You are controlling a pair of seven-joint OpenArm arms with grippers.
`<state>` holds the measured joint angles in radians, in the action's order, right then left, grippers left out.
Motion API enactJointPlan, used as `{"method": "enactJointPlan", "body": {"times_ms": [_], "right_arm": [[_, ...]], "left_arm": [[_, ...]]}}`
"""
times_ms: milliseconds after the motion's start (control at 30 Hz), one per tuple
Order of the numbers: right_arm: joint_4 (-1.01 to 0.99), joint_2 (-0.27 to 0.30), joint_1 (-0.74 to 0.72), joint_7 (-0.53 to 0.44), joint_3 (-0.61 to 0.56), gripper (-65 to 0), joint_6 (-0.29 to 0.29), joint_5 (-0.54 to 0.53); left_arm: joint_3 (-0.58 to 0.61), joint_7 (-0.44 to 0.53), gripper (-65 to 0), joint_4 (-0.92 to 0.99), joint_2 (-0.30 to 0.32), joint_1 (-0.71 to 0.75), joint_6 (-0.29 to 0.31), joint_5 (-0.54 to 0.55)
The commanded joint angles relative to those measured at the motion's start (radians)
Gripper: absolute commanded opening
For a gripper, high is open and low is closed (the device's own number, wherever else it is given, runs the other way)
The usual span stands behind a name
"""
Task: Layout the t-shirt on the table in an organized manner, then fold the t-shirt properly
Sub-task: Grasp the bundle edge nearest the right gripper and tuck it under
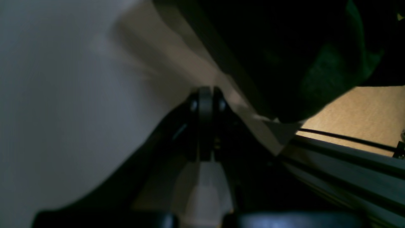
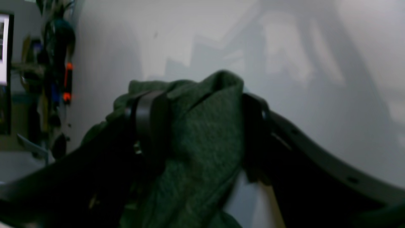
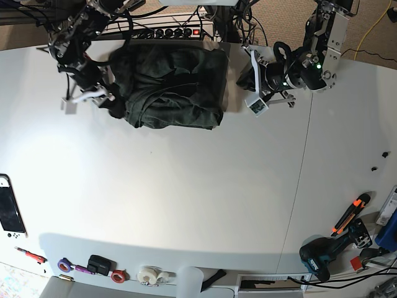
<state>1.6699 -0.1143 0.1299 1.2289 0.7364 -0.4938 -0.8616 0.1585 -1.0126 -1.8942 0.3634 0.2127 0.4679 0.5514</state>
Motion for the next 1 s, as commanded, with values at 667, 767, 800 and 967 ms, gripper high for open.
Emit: {"method": "enactJointPlan", "body": {"times_ms": [667,767,800,967], "right_arm": [[0.054,0.009,-0.007,0.117,-0.061,-62.1,-0.165,-0.18],[0.112,0.009,0.009,0.131,-0.061,-62.1,-0.165,-0.189],[0.136,0.009,0.015,0.134,-0.061,-62.1,-0.165,-0.188],[0.244,0.009,0.026,0.167,-0.063,-62.0,-0.165,-0.194]], "left_arm": [[-0.004,0.016,-65.0,-0.016,0.005,-0.008,0.003,0.018],[-0.004,0.018,-65.0,-0.016,0.005,-0.008,0.003,0.018],[-0.004,0.018,-65.0,-0.016,0.005,-0.008,0.003,0.018],[-0.004,0.018,-65.0,-0.015,0.005,-0.008,0.003,0.018]]}}
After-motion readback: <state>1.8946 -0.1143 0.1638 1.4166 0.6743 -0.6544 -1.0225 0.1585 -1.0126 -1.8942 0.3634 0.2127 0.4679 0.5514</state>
